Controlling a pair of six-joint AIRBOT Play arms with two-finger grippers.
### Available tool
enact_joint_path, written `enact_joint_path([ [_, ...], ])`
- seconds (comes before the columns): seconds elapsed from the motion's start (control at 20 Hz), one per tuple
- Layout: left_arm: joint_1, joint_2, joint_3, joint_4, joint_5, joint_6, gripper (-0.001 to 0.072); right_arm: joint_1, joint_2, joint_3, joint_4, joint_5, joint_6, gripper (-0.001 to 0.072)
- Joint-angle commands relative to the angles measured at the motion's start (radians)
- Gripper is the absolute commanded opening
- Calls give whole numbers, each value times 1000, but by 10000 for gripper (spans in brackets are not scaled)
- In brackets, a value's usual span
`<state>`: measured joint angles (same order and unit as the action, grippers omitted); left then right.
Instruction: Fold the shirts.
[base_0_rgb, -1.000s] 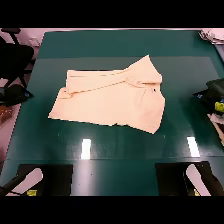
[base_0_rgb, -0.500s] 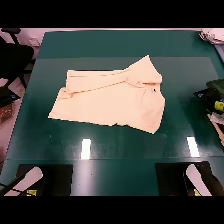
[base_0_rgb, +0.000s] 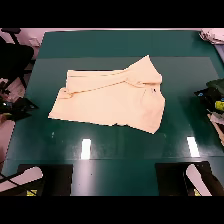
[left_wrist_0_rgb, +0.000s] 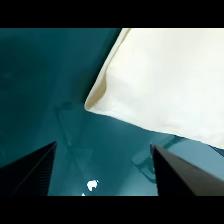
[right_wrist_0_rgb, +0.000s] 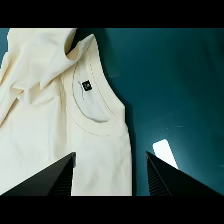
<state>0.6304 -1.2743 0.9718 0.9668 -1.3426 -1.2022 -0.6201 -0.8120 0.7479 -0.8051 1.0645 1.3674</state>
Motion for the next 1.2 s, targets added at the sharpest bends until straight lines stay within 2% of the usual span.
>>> enact_joint_path([
  [0.0, 0, -116, -12, -69, 9, 26, 713, 0, 0, 0, 0, 0, 0, 505],
  [0.15, -16, -186, -12, -133, 10, 33, 712, 0, 0, 0, 0, -1, 0, 505],
  [0.4, -135, -212, -40, -83, 103, 23, 713, 0, 0, 1, 2, 2, 1, 505],
  [0.5, -138, -212, -41, -80, 141, -3, 712, 0, 0, 0, 2, 5, 0, 505],
  [0.75, -138, -212, -41, -79, 151, -1, 705, 0, 0, 1, 2, 9, 0, 504],
  [0.85, -138, -212, -41, -79, 151, 7, 503, 0, 0, 0, 1, 13, 0, 505],
  [0.9, -138, -212, -41, -79, 152, 6, 463, 0, 0, 0, 1, 14, 0, 505],
  [1.0, -138, -212, -41, -79, 151, 6, 462, 0, 0, 0, 2, 16, 1, 505],
  [1.05, -138, -212, -41, -80, 148, 7, 340, 0, 0, 0, 2, 17, 0, 504],
  [1.1, -138, -212, -41, -80, 147, 24, 82, 0, 0, 0, 1, 19, 0, 505],
  [1.15, -138, -212, -41, -83, 137, 42, 25, 0, 0, 0, 1, 21, 0, 505],
])
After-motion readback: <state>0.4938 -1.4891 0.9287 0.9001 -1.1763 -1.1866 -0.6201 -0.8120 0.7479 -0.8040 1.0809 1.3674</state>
